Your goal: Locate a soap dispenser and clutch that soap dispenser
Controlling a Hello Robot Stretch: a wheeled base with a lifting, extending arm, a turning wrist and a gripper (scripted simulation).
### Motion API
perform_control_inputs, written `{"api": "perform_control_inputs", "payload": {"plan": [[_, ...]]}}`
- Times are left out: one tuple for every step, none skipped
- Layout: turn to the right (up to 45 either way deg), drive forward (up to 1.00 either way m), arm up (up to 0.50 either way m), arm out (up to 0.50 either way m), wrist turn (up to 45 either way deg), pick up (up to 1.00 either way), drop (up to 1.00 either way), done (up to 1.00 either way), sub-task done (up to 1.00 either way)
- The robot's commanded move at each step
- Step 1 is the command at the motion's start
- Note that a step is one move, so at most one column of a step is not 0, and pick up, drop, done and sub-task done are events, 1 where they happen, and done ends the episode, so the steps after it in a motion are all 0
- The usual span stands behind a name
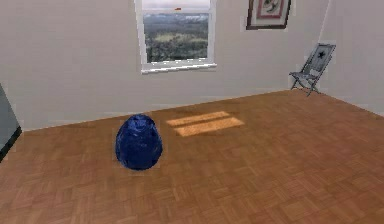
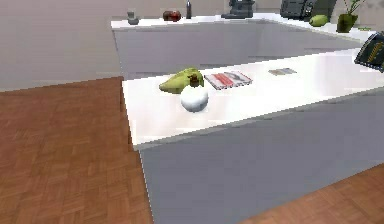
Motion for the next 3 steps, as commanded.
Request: {"api": "perform_control_inputs", "payload": {"plan": [[0.0, 0.00, 0.50, 0.00, 0.0, 0.00, 0.00, 0.00, 0.00], [0.0, 0.00, 0.38, 0.00, 0.0, 0.00, 0.00, 0.00, 0.00], [0.0, 0.00, 0.00, 0.46, 0.0, 0.00, 0.00, 0.00, 0.00]]}}
